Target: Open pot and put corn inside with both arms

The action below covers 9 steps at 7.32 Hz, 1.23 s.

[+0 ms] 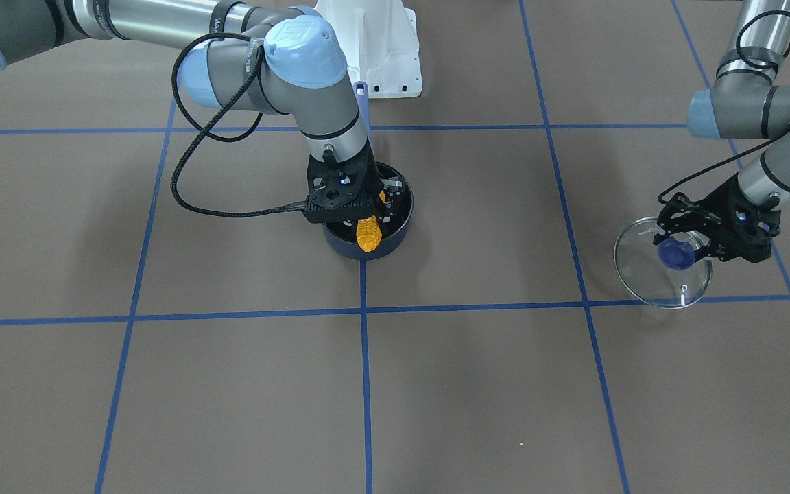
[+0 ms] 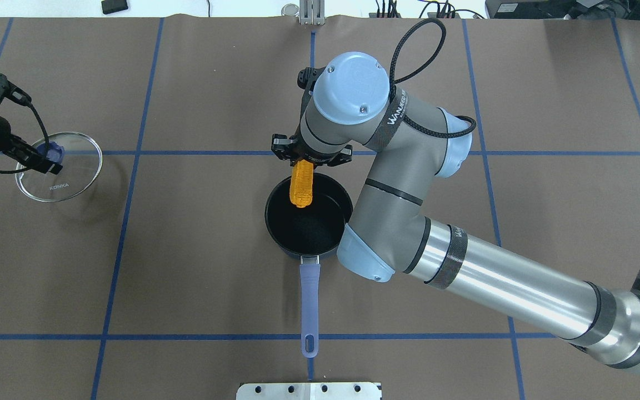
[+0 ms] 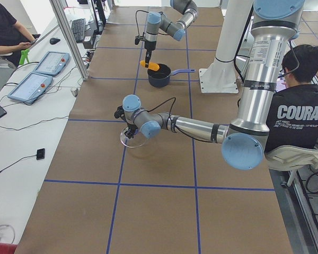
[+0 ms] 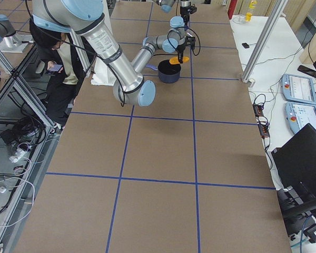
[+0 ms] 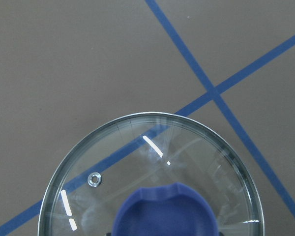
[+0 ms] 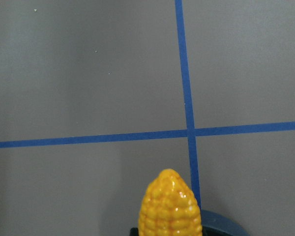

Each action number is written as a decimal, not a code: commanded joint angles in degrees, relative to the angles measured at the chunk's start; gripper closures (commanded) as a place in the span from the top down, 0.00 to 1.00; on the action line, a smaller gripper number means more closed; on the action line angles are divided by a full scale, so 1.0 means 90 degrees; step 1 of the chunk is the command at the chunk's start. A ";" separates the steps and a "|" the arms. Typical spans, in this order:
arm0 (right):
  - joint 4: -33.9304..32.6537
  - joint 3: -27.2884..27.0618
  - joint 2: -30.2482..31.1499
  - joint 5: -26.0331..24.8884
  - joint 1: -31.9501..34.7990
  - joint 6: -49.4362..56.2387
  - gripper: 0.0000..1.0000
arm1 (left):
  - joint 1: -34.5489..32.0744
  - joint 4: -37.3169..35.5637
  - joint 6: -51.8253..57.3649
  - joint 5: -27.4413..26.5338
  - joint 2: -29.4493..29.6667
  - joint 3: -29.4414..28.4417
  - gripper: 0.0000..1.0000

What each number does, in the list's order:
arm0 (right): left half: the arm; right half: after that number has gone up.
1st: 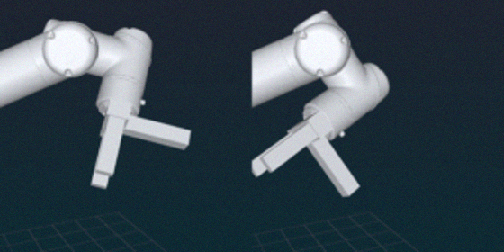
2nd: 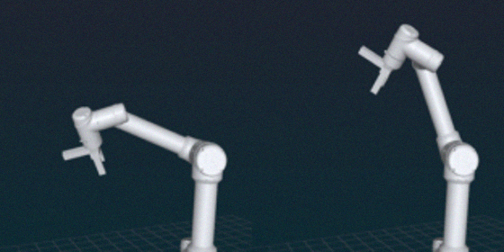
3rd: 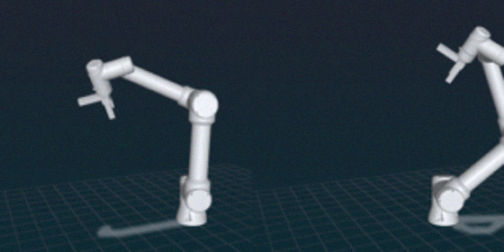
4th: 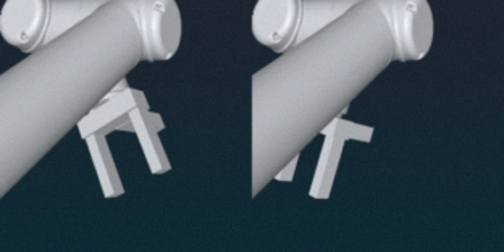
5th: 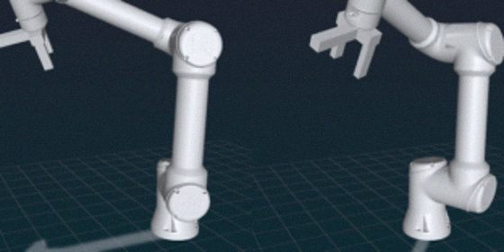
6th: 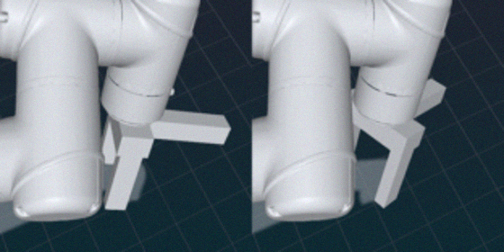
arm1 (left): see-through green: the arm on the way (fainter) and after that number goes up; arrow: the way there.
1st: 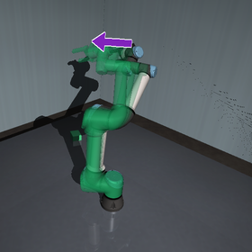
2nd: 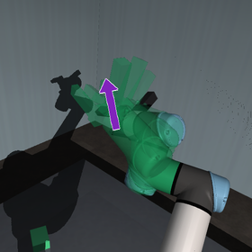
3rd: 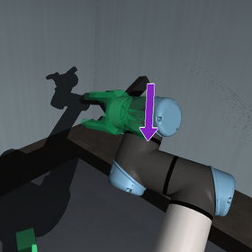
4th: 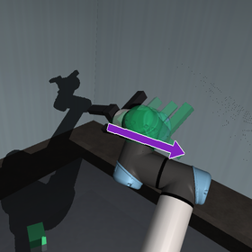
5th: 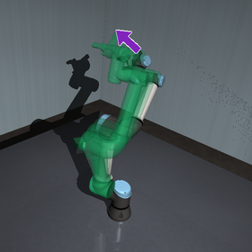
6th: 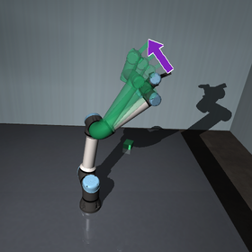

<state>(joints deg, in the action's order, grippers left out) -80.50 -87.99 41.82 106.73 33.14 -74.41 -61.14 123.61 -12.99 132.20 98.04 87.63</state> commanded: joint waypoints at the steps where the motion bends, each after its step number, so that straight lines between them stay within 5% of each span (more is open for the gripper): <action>1: -0.0001 0.0002 0.0021 -0.0042 -0.0088 -0.0052 0.30 | -0.0014 0.0286 0.0066 -0.0002 -0.0015 -0.0272 0.68; 7: 0.0009 -0.0125 0.0401 -0.0247 -0.0283 -0.0033 0.32 | -0.0014 0.0474 0.0046 -0.0012 -0.0005 -0.0440 0.69; 9: 0.0019 -0.0135 0.0421 -0.0266 -0.0332 0.0005 0.46 | -0.0023 0.0551 0.0018 -0.0012 -0.0005 -0.0440 0.71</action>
<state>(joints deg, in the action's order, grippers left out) -80.36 -89.13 45.43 104.46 30.51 -74.60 -61.31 128.04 -12.63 132.10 98.00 83.67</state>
